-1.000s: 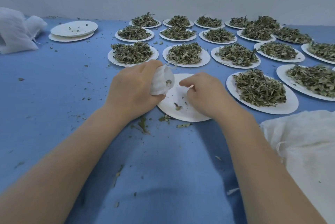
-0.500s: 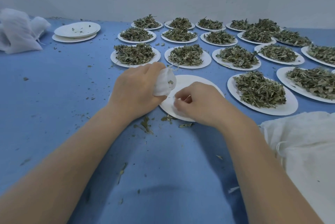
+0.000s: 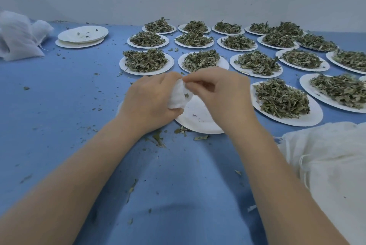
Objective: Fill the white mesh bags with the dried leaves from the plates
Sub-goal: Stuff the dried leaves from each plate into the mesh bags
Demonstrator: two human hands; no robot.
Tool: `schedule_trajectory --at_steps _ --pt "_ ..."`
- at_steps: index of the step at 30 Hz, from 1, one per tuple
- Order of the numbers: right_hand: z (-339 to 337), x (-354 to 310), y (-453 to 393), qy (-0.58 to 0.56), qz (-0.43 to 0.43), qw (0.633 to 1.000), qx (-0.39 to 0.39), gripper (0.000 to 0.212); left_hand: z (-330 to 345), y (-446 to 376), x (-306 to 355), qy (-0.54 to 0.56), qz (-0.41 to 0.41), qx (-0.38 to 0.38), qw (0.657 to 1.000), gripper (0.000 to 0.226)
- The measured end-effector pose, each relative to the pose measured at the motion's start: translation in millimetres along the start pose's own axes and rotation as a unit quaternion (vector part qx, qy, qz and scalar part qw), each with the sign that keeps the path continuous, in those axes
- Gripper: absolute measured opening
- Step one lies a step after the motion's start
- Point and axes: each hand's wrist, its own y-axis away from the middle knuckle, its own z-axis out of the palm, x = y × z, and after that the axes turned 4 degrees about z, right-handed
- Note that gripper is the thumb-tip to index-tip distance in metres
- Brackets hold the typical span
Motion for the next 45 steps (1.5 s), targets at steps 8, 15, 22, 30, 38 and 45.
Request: schedule_trajectory --at_steps 8,15,22,30,38,45 --pt "-12 2 2 -0.147 0.042 0.983 -0.104 0.033 -6 -3 5 0.149 -0.157 -0.036 0.976 0.052" --pt "-5 16 16 0.225 0.255 0.917 -0.208 0.124 -7 9 -13 0.145 -0.208 -0.077 0.964 0.056" --pt "7 17 21 0.234 0.317 0.902 -0.175 0.146 -15 25 -10 0.164 -0.256 -0.096 0.948 0.054" --pt "12 -18 10 0.169 0.285 0.934 -0.132 0.146 -45 13 -17 0.197 -0.398 -0.037 0.895 0.044" --pt "73 -79 -48 0.145 0.191 0.955 -0.175 0.143 -96 -7 -81 0.215 -0.499 0.014 0.839 0.065" --pt "147 -109 -126 0.175 0.137 0.953 -0.206 0.132 -103 -25 -178 0.158 -0.582 0.02 0.797 0.053"
